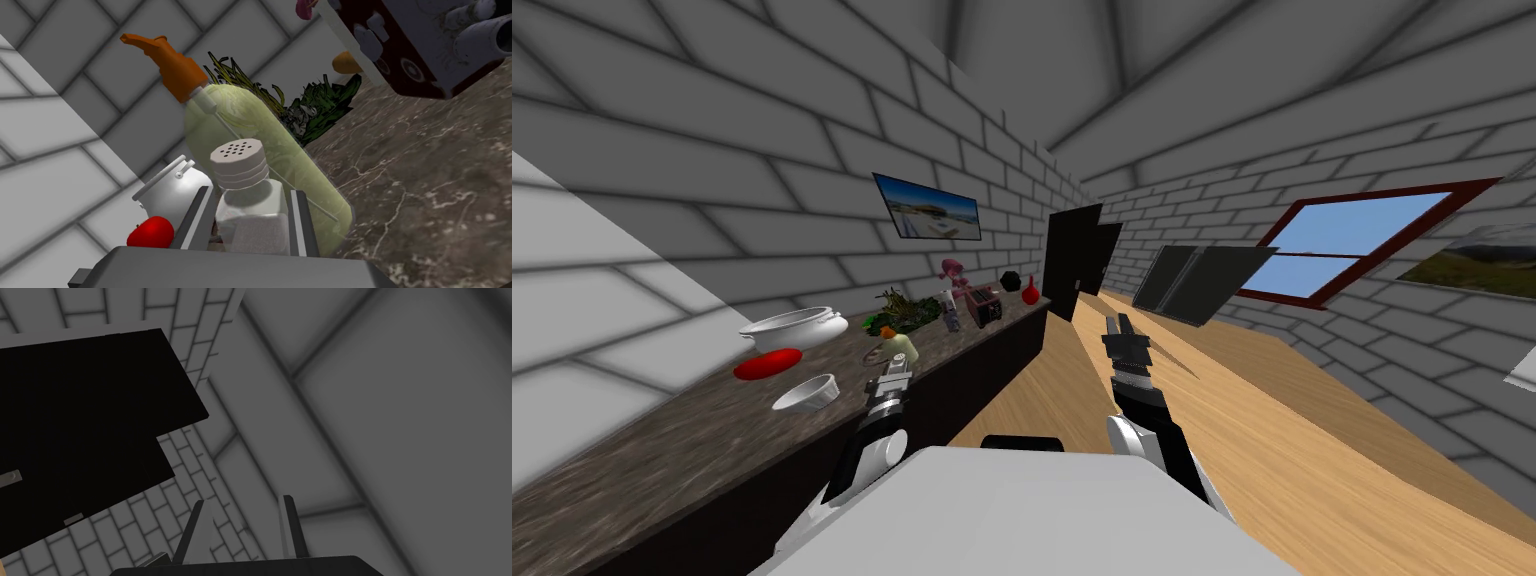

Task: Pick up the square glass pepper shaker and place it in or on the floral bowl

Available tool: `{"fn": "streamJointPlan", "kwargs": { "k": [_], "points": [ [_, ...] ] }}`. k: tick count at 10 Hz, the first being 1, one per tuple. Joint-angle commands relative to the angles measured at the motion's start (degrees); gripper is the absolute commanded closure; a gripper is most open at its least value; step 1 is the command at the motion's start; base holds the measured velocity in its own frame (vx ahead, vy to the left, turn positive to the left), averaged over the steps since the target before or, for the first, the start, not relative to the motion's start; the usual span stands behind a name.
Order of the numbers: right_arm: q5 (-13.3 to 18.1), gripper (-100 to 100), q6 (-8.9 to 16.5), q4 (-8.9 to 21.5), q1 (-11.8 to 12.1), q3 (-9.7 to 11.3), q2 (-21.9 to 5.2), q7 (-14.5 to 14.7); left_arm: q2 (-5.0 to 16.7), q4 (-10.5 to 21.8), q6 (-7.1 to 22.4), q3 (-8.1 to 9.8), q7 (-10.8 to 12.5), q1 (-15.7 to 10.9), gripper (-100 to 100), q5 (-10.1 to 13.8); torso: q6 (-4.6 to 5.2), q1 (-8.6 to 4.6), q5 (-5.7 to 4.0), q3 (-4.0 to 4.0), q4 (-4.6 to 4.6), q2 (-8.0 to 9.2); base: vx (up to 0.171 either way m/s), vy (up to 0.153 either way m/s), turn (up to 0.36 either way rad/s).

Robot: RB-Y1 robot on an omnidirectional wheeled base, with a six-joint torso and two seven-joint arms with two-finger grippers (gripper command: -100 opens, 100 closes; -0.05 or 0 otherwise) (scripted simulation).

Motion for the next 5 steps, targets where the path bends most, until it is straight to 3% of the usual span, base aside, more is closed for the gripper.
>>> {"fn": "streamJointPlan", "kwargs": {
  "k": [1, 5],
  "points": [
    [0.00, 0, 0.00, 0.00, 0.00, 0.00, 0.00, 0.00, 0.91, 1.11, 0.46, 1.30, -0.85, -1.60, 100, 0.91, 0.00, 0.00, 0.00, 0.00, 0.00, 0.00, -0.154, 0.046, -0.074],
    [0.00, 0, 0.00, 0.00, 0.00, 0.00, -0.01, 0.00, 2.30, 4.26, 1.36, 4.30, -2.69, -6.07, 100, 3.65, 0.04, 0.17, 0.06, -0.02, 0.03, -0.07, -0.161, 0.082, -0.089]
  ]
}}
